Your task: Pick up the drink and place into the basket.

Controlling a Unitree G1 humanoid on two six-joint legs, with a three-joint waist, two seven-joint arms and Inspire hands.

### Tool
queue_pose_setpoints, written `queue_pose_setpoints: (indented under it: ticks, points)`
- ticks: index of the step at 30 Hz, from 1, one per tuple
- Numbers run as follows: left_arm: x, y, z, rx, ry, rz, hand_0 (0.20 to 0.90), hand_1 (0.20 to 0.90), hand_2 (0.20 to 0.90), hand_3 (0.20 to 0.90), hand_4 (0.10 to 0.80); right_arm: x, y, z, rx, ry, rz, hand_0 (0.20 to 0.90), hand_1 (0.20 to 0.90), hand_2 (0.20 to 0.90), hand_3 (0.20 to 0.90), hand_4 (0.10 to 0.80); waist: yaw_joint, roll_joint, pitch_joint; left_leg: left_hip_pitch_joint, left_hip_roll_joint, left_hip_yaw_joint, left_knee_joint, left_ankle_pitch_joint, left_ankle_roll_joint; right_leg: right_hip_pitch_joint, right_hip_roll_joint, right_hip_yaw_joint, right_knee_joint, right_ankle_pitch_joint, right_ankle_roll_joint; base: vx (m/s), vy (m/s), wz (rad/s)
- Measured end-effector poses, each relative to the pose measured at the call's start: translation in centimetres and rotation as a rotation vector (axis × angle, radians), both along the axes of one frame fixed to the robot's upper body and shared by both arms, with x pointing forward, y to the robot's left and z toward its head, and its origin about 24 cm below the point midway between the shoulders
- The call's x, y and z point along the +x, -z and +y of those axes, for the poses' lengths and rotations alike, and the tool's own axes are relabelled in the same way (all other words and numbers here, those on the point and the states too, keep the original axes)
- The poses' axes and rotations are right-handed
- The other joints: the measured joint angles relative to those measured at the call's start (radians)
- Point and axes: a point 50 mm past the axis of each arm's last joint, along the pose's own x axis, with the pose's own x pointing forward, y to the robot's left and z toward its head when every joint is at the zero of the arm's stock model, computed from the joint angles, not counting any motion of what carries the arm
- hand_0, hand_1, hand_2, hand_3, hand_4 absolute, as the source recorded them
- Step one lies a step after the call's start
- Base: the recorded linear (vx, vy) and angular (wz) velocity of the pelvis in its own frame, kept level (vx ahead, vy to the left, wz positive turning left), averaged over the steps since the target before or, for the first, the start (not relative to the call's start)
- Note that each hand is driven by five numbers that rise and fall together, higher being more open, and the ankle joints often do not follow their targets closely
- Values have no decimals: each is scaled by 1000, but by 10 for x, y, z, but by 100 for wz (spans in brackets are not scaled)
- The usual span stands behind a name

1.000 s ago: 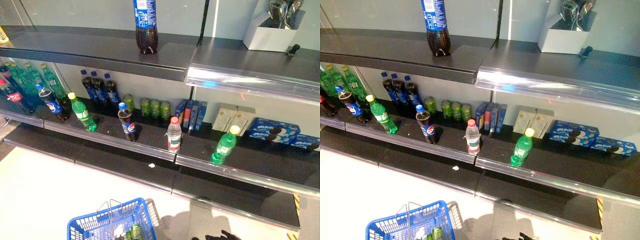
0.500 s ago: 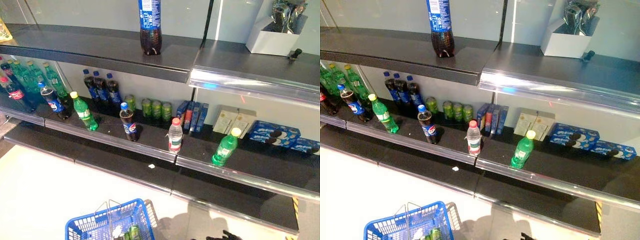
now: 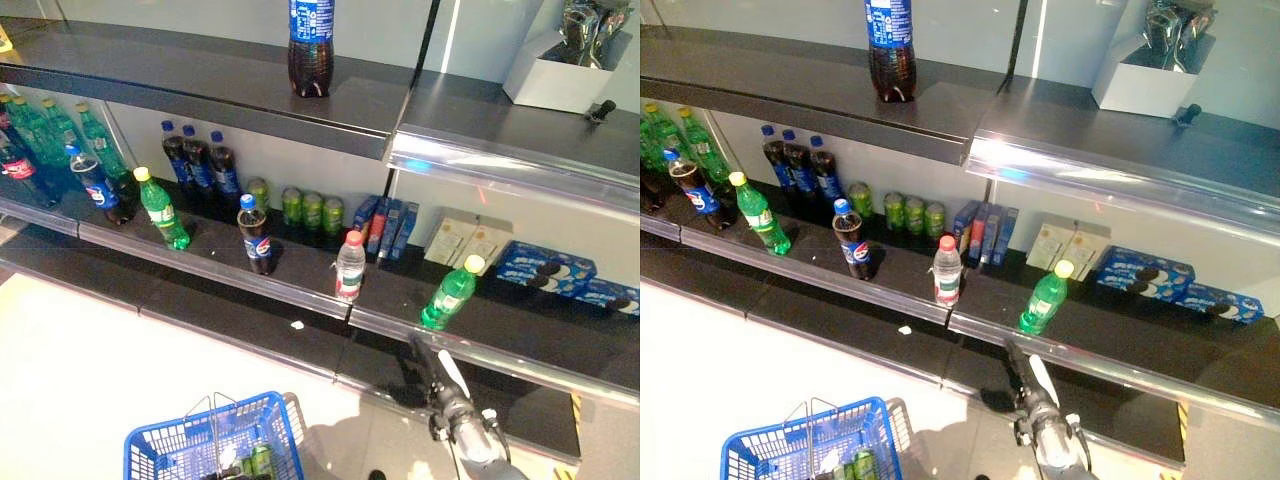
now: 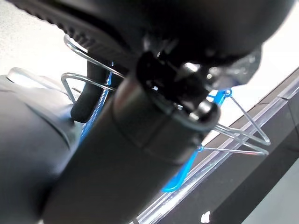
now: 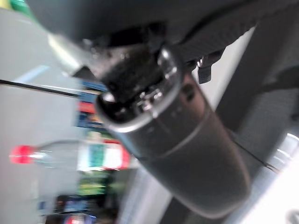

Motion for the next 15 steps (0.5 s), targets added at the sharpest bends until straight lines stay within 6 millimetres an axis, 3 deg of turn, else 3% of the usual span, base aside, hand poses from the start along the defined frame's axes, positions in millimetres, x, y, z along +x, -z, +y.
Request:
queue_pose_setpoints:
  ticks: [4, 11, 15]
  points:
    - [-8, 1, 1, 2, -28, 10, 300, 300, 300, 200, 100, 11, -52, -5, -41, 10, -268, 900, 900, 900, 900, 800, -28, 1, 1, 3, 0, 5, -5, -1, 0, 0, 0, 4, -1, 0, 0, 12, 53, -4]
    - [-14, 1, 0, 4, -34, 7, 300, 300, 300, 200, 100, 4, -78, -21, -120, 39, -403, 900, 900, 900, 900, 800, -47, 5, 2, 5, 0, 20, -5, -1, 1, -4, 0, 10, -3, 1, 1, -4, 10, -4]
    - [-16, 3, -4, -5, -59, 5, 300, 300, 300, 200, 100, -1, -96, -33, -160, 167, -551, 900, 900, 900, 900, 800, -60, 17, 3, 4, 0, 31, -5, -2, 2, -16, 0, 28, -2, 6, 2, -13, 31, -10]
